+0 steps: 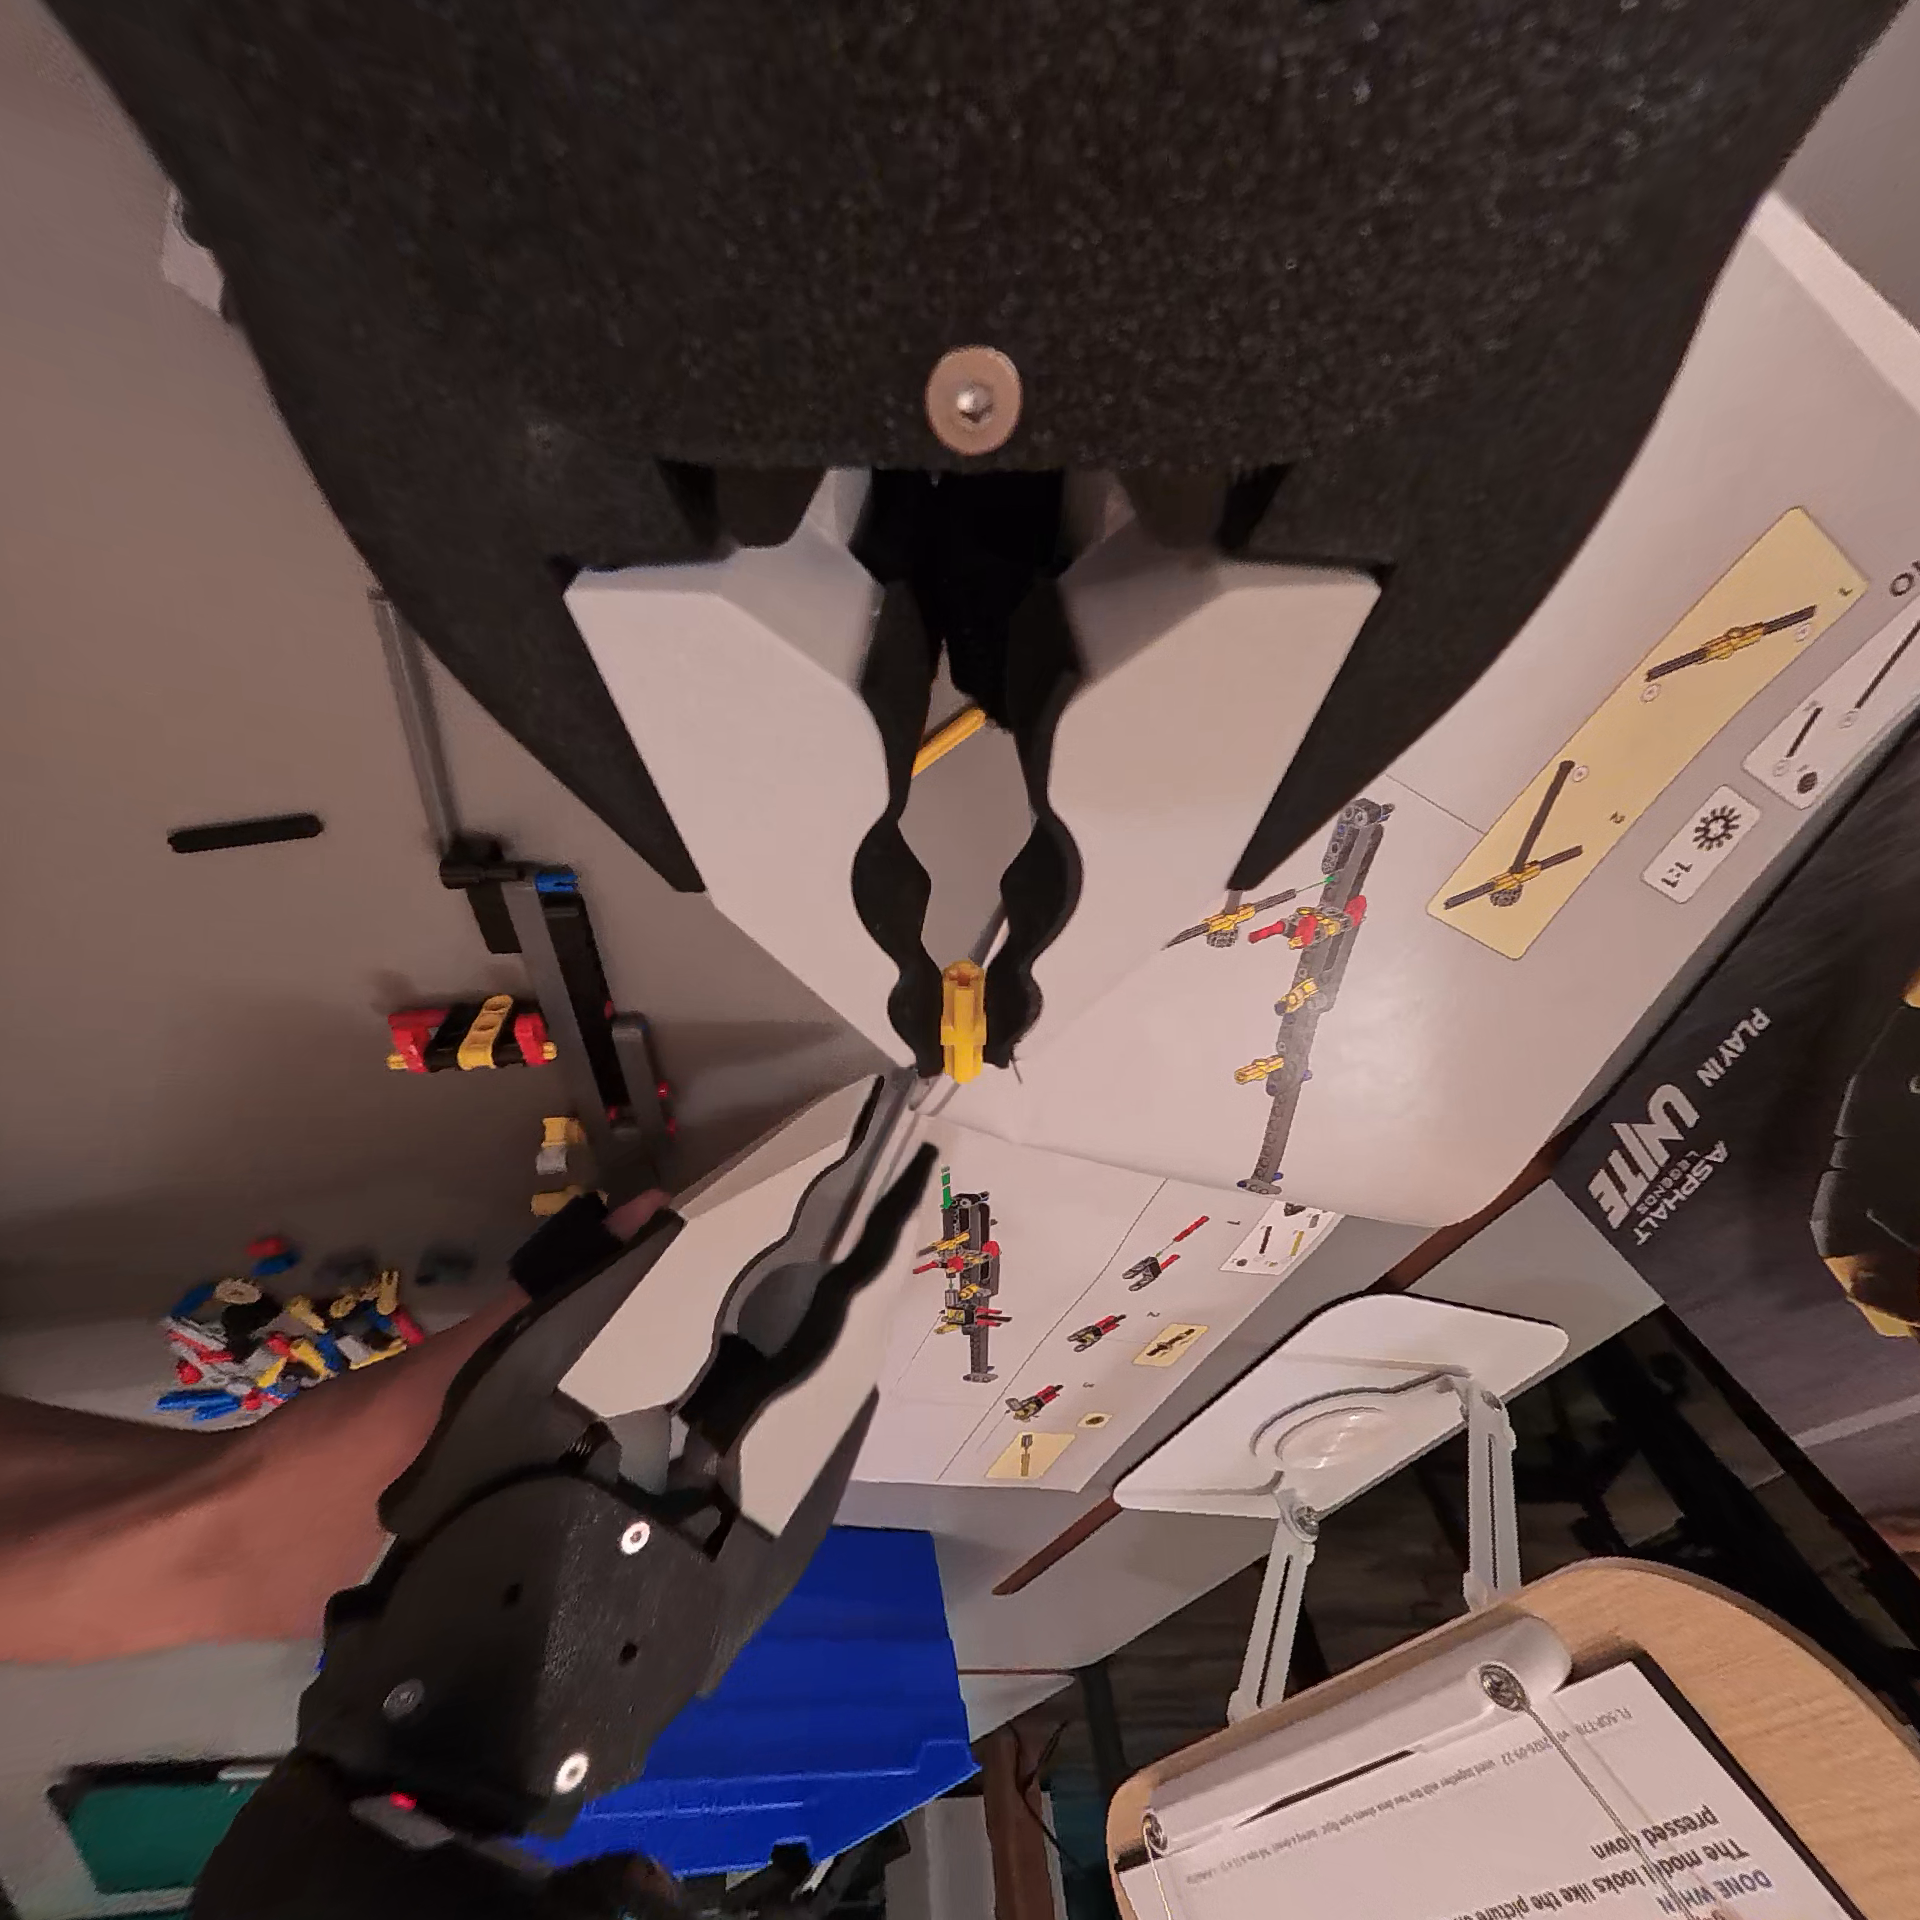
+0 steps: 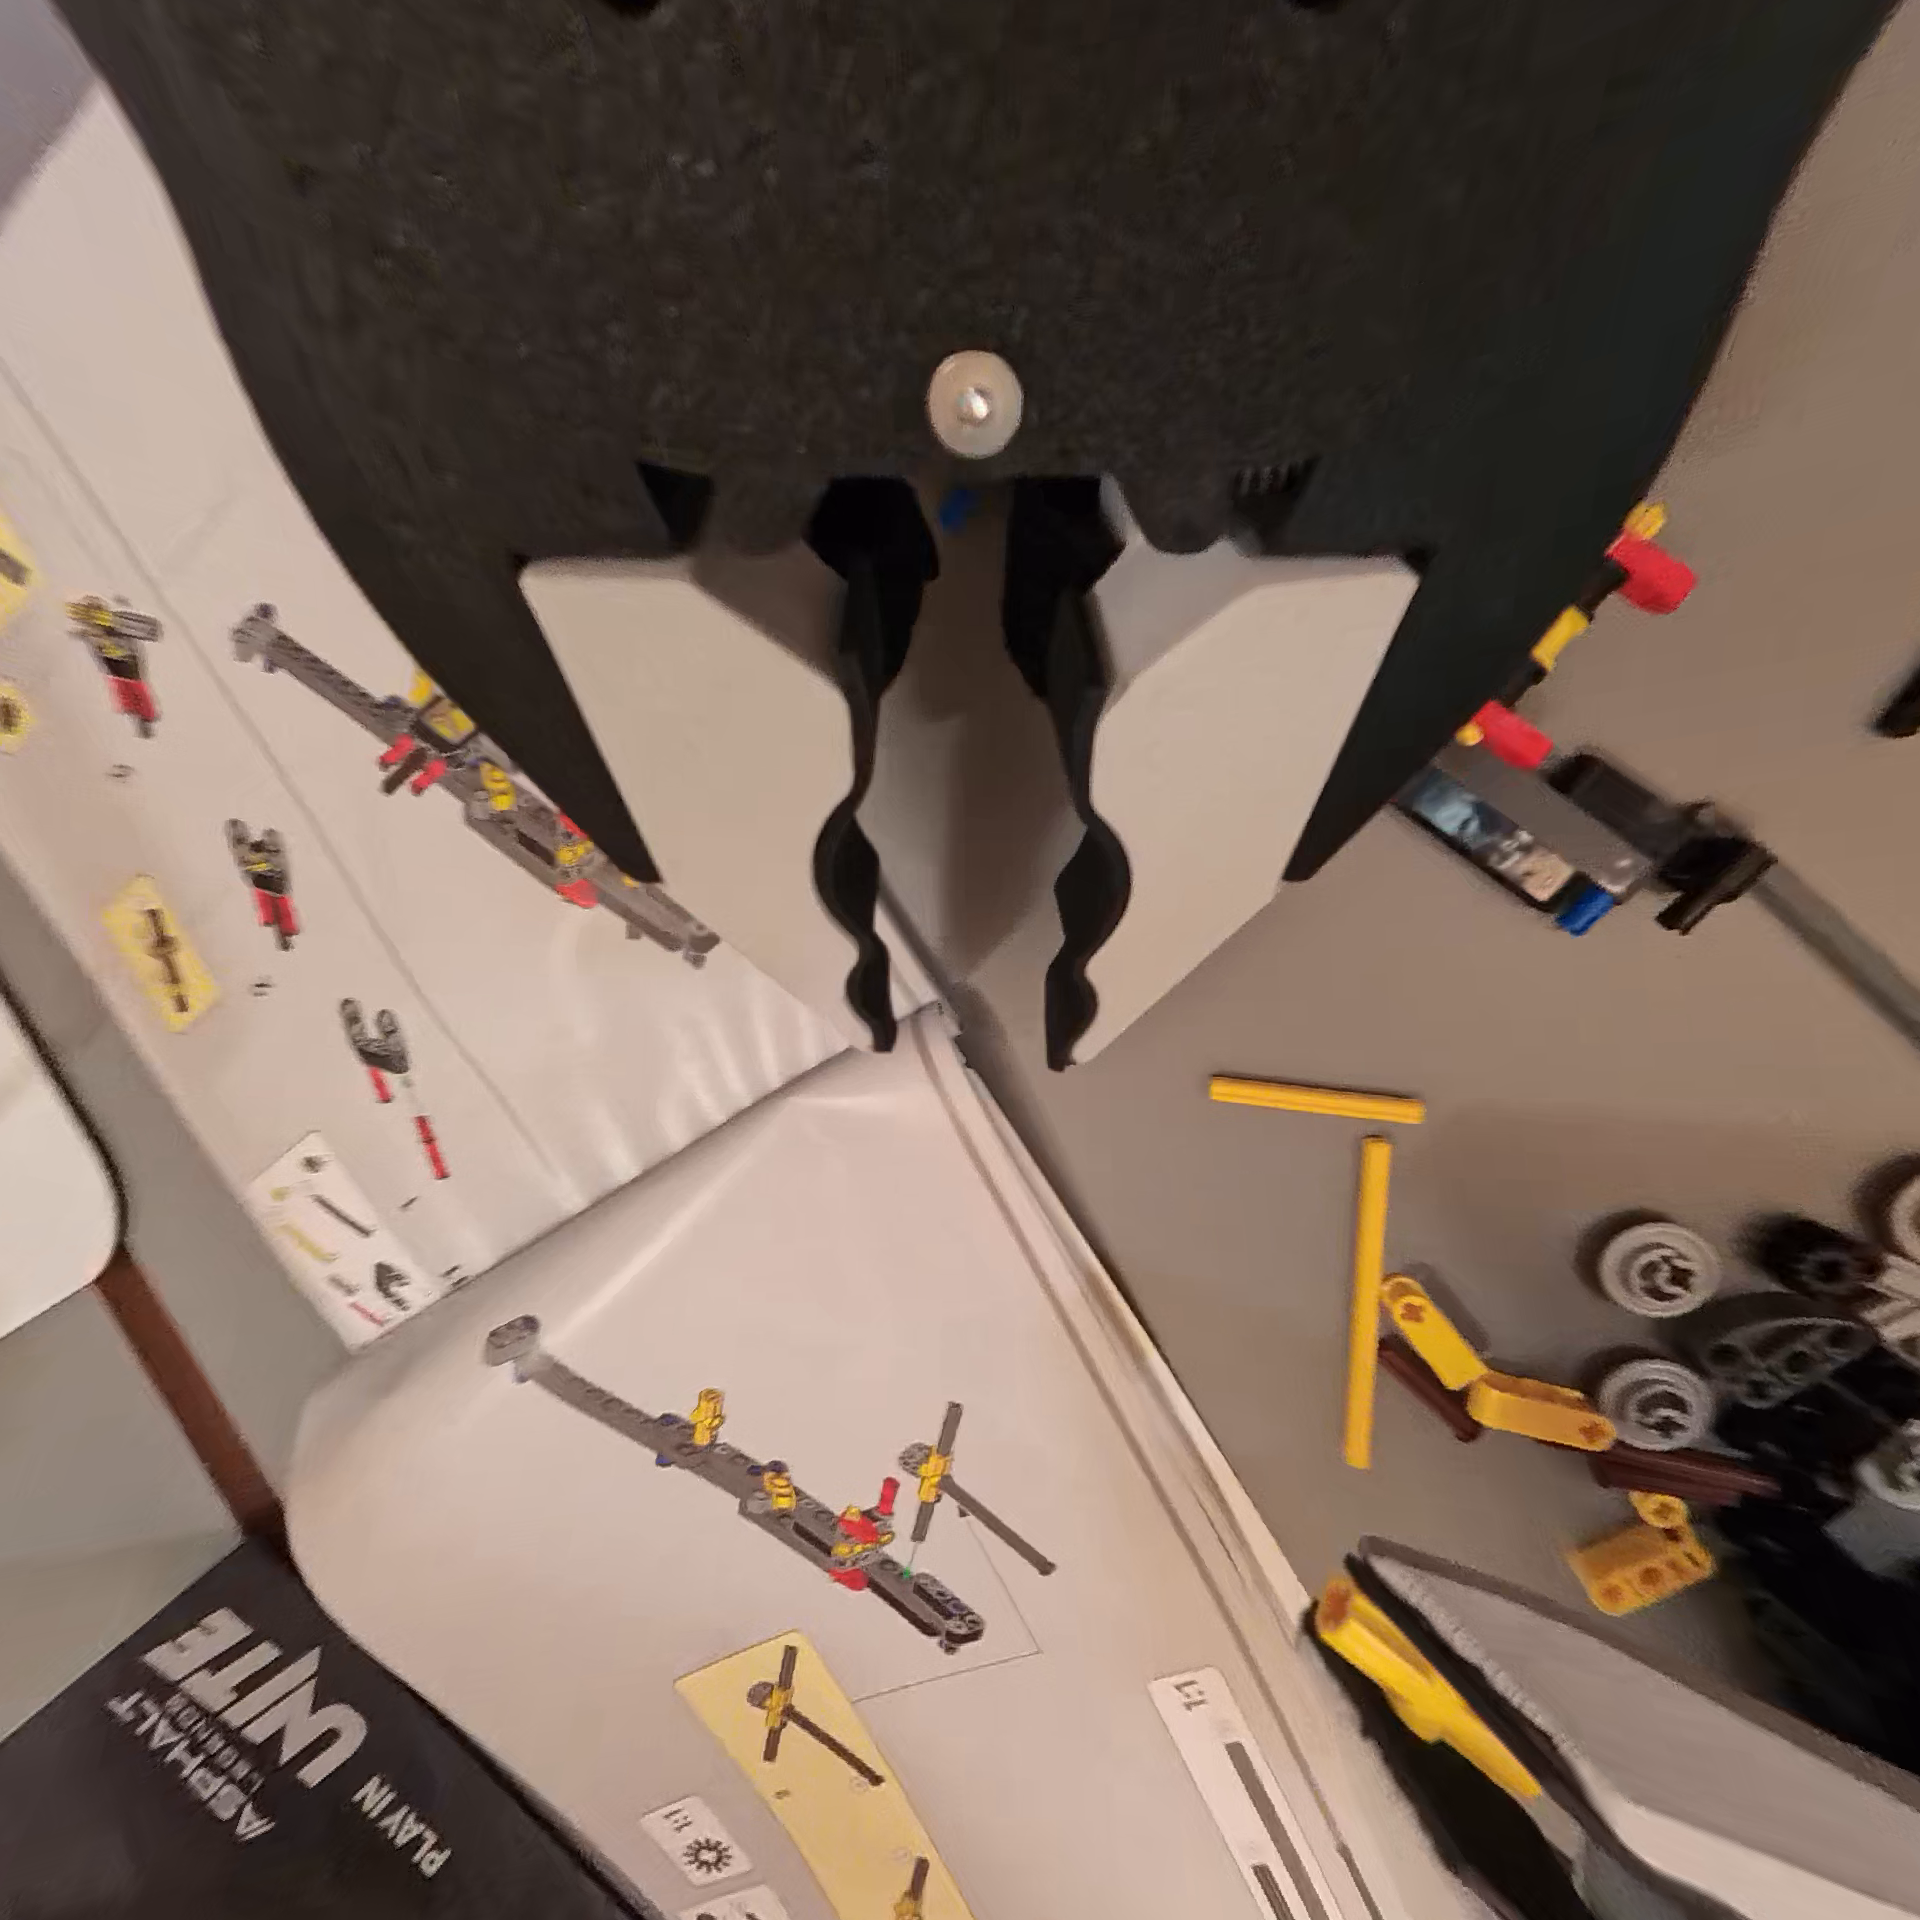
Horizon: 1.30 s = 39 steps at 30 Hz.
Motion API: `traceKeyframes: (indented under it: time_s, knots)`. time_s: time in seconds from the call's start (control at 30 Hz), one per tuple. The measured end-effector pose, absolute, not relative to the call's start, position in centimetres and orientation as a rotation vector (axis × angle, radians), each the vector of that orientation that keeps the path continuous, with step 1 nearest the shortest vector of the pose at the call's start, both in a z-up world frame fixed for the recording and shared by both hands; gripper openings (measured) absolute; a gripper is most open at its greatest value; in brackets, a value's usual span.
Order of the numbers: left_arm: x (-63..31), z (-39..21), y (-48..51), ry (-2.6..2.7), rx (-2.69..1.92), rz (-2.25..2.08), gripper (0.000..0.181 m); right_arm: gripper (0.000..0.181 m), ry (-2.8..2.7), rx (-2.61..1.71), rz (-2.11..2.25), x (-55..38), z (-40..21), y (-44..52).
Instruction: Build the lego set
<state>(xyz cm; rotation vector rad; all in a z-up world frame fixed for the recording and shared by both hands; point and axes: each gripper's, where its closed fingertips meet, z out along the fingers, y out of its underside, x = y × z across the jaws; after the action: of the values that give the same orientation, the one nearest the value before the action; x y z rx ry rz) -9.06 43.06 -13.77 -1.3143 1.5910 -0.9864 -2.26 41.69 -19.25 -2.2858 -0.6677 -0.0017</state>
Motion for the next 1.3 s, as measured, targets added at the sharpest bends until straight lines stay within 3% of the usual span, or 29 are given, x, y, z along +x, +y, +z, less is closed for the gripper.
traceKeyframes:
  time_s: [0.13,0.33,0.43,0.57,0.93,1.3]
  knots:
    - [-9.1,-14.5,43.6,1.591,-1.351,-0.946,0.006,0.041,-0.786,-2.292,-0.219,-2.3,-20.2,43.0]
    - [-9.7,-15.1,45.3,1.562,-1.423,-0.856,0.006,0.024,-0.839,-2.252,-0.241,-3.8,-20.6,44.4]
    - [-10.0,-15.2,45.5,1.556,-1.447,-0.833,0.006,0.007,-0.847,-2.254,-0.181,-4.2,-21.0,44.1]
    - [-10.2,-15.9,44.6,1.641,-1.427,-0.753,0.006,0.001,-0.815,-2.170,-0.190,-4.2,-19.5,44.4]
    - [-7.3,-18.0,40.7,1.920,-1.142,-0.591,0.006,0.000,-0.467,-2.121,0.263,-3.2,-16.7,43.9]
    - [-3.6,-20.2,46.6,1.983,-1.105,-0.349,0.006,0.000,-0.395,-2.120,0.397,-3.7,-16.6,44.3]
